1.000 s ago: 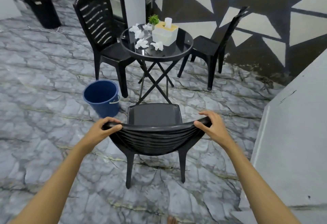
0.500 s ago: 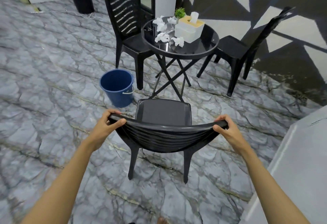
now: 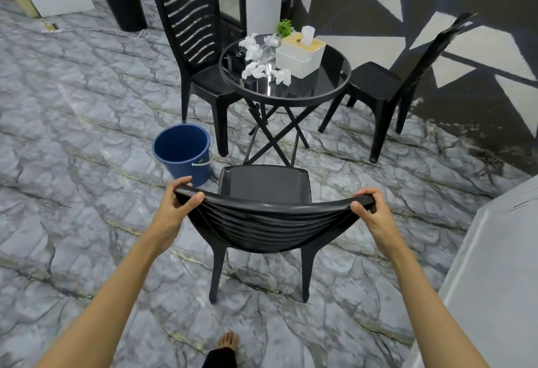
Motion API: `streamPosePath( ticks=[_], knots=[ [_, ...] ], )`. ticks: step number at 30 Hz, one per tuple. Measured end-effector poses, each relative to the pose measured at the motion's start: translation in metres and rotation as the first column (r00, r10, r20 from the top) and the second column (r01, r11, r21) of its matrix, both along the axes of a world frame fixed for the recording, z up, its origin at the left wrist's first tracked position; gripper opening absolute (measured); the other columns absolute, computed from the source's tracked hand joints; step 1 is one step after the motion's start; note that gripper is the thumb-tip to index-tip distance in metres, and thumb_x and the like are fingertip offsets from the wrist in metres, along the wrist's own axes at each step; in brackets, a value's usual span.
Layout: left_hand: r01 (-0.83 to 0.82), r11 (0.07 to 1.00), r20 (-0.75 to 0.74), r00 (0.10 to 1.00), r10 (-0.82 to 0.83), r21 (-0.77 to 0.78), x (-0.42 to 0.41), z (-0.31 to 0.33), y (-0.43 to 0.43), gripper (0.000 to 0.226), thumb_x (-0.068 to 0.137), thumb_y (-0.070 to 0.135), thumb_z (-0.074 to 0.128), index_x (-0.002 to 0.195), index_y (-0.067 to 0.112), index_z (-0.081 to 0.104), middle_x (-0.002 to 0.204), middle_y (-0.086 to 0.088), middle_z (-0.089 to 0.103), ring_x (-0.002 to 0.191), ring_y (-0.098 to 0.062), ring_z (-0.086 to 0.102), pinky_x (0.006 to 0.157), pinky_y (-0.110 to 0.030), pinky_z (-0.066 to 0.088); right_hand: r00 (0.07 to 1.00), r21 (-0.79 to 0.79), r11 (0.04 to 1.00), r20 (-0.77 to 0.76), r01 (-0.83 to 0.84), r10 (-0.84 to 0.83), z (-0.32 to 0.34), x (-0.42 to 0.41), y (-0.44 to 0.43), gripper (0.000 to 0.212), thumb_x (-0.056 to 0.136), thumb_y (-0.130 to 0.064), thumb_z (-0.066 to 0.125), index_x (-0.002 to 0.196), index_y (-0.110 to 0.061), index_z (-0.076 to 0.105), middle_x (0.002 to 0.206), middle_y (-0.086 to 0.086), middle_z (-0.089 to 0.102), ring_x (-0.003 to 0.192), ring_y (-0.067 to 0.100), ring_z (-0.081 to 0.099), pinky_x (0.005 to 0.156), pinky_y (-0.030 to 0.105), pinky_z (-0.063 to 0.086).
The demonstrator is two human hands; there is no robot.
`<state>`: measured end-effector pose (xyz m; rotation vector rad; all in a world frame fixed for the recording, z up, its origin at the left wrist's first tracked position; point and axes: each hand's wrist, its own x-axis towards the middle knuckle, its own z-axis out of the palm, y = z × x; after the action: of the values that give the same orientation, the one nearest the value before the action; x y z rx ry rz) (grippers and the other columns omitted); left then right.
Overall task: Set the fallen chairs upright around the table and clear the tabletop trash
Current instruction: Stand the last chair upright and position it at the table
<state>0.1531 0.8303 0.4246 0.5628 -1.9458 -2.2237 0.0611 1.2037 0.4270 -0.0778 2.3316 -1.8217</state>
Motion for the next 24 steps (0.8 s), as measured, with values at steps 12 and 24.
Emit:
streamPosePath(
  ticks=[12, 24],
  knots=[
    [0.080, 0.993, -0.003, 0.997, -0.080, 0.091, -0.085, 0.011, -0.054, 0.031, 0.091, -0.001, 0.046, 0.102, 0.027, 0.053, 0.113, 0.003, 0.053, 0.093, -0.008, 0.056, 0.069, -0.008, 0.052, 0.987, -0.049, 0.986, -0.010, 0.157, -0.158, -0.011, -0.032, -0.049, 0.073, 0.044, -0.075, 0.072, 0.094, -0.027, 0.049, 0.097, -0.003, 0.049, 0.088, 0.010, 0.052, 0.075, 0.017, 0.044],
    [0.098, 0.979, -0.064, 0.994, -0.088, 0.177, -0.137, 0.015, -0.081, 0.039, 0.065, 0.030, 0.080, 0.094, 0.029, 0.054, 0.107, 0.008, 0.063, 0.096, -0.006, 0.061, 0.072, -0.008, 0.051, 0.993, -0.065, 0.991, 0.009, 0.120, -0.119, 0.006, -0.088, -0.074, 0.064, 0.065, -0.057, 0.074, 0.106, -0.015, 0.047, 0.094, -0.005, 0.050, 0.076, -0.008, 0.054, 0.065, 0.006, 0.044]
  ],
)
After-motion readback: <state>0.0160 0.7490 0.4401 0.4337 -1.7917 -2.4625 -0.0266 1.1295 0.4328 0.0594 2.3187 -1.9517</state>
